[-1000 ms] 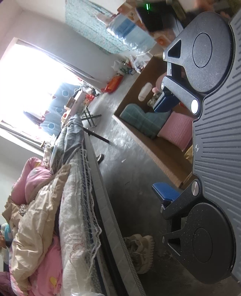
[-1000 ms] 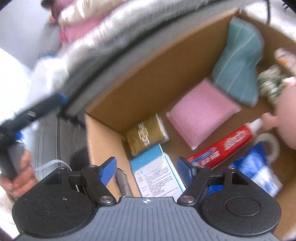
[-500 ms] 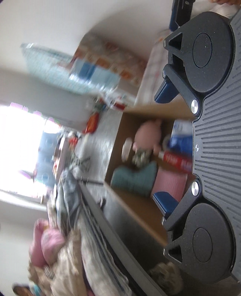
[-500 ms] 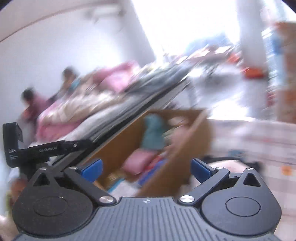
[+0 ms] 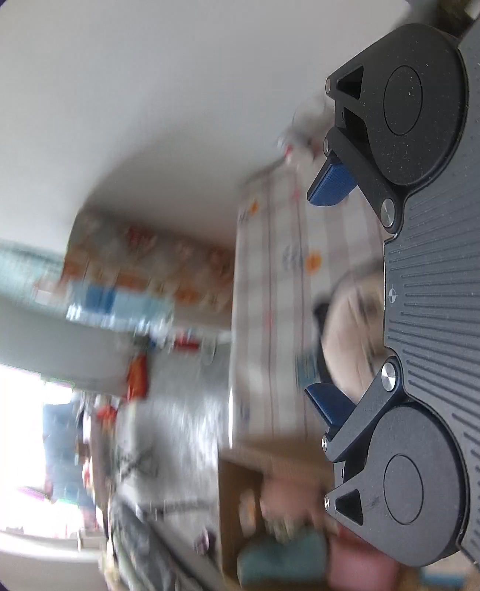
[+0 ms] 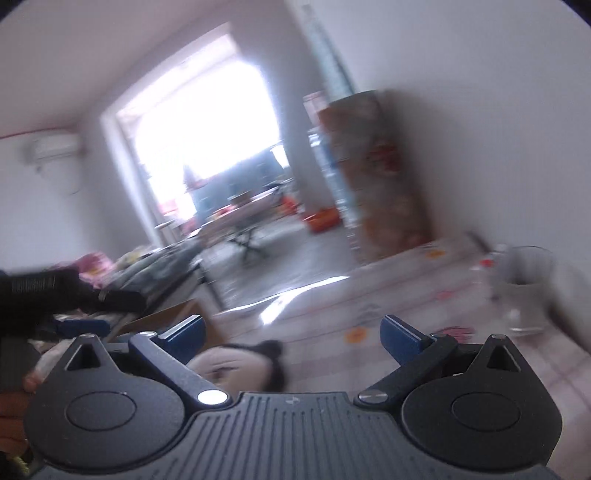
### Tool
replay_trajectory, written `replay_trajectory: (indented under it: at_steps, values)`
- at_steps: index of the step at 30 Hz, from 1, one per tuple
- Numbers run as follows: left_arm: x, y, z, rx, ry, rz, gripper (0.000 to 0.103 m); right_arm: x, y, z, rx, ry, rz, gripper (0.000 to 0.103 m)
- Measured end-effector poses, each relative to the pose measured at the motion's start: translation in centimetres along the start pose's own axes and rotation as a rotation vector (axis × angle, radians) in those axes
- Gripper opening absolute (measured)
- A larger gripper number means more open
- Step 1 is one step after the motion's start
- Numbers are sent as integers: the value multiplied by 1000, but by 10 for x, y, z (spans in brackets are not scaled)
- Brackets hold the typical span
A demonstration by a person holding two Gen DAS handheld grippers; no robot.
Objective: Organize soft objects
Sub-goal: 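Move both grippers back over the mattress toward the white yogurt cup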
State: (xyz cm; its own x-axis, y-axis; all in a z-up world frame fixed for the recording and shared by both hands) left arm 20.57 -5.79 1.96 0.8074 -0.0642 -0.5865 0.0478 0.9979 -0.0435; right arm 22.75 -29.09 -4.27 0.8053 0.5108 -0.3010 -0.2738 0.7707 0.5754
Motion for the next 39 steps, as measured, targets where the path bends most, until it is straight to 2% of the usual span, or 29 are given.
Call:
replay_trajectory:
  at_steps: [2, 4, 7, 9, 13, 15, 20, 28, 34, 39]
  values:
    - [26, -23, 12, 23, 37, -57, 103, 4, -14, -1, 2, -21, -21, 99]
    - [59, -44, 25, 16, 109, -145, 103, 8, -27, 0, 6, -35, -29, 97]
    - [116, -72, 45, -50, 256, -289, 103, 11, -45, 0, 11, -55, -34, 94]
    - [159, -91, 59, -79, 350, -331, 102, 9, -56, 0, 22, -70, -39, 94]
    - [228, -125, 73, -108, 435, -298, 101, 13, -75, 4, 50, -89, -34, 94]
    - [253, -140, 73, -143, 478, -323, 101, 15, -81, 5, 45, -100, -39, 94]
    - [297, -173, 72, -153, 507, -350, 101, 17, -89, 6, 41, -110, -46, 94]
    - [325, -191, 72, -235, 526, -398, 101, 10, -98, 7, 57, -136, -41, 94]
    - [339, -194, 69, -223, 566, -369, 101, -3, -98, 4, 39, -167, -76, 94]
    - [349, -193, 70, -210, 584, -345, 95, -11, -103, 1, 59, -183, -84, 94]
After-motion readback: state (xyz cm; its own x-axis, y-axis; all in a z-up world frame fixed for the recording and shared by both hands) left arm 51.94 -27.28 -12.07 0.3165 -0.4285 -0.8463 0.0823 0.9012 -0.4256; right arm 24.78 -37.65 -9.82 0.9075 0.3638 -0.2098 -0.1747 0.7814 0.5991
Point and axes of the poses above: each gripper's, at about its wrist camera, not at the fingertips, and x roughly the way its jaws point, y to its left, z to its top, the point moved 4 cm from there along x, roughly the way its jaws point, and after that the axes turned 11 degrees about x, right-handed, at the moved point
